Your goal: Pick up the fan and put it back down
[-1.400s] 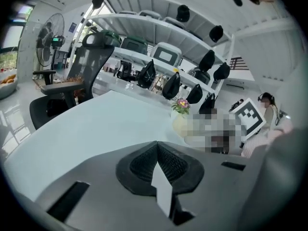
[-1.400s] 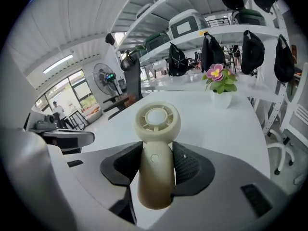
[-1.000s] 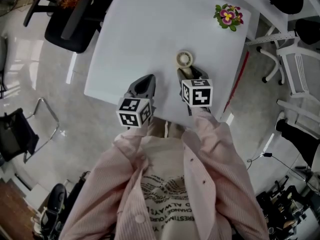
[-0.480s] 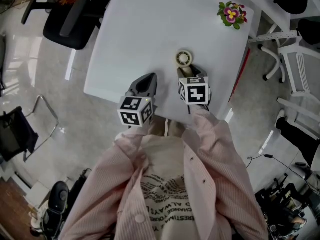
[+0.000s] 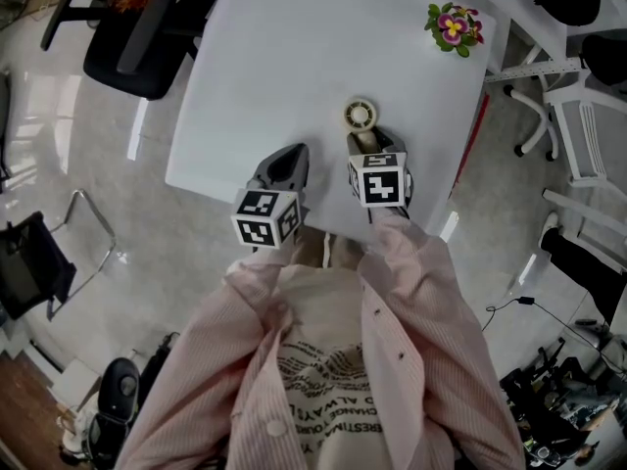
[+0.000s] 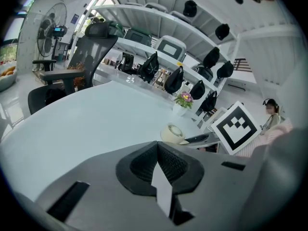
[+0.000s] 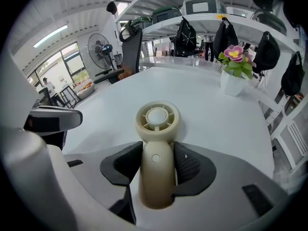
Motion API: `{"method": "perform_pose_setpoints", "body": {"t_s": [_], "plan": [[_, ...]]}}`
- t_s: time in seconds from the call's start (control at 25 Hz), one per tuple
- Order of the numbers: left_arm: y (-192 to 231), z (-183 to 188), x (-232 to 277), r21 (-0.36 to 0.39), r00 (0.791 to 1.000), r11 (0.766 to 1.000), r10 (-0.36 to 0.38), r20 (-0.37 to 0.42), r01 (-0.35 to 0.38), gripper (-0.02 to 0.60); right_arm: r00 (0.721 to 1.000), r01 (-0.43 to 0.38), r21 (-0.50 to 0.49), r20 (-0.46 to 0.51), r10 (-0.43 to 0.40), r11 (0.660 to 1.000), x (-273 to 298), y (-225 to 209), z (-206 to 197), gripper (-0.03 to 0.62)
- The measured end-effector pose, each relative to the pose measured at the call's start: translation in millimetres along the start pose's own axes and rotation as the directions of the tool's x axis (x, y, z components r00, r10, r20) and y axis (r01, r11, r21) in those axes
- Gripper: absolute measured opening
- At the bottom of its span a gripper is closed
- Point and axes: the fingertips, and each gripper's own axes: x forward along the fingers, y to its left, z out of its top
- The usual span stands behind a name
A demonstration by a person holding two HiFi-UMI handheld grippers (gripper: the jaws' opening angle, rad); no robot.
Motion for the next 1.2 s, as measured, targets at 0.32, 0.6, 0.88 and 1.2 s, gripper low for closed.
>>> {"method": "perform_pose_setpoints", "body": {"t_s": [0.32, 0.6, 0.88, 1.2], "plan": [[-3, 4, -6, 0.013, 1.000, 1.000, -0.003, 0.013, 0.003, 0.002, 0.999, -0.009, -0.008, 0.035, 0.009, 1.000, -5, 5, -1, 0.236], [-13, 7, -16, 0.039, 0.999, 0.999, -0.021, 0.030, 0.020, 0.002, 0.988, -0.005, 0.010, 0.155, 0.003, 1.000, -31, 2, 12, 0.236], [-40, 21, -36, 0.087, 0.995, 0.994, -0.068, 0.067, 0.062, 0.002, 0.974, 0.006, -0.008, 0.228, -0.004, 1.000, -68, 1, 22, 0.127], [-73, 51, -66, 0.189, 0.981, 0.976, -0.136, 0.137, 0.108, 0.002, 0.949, -0.025, -0.003, 0.315, 0.025, 1.000, -121, 3, 38, 0.020]]}}
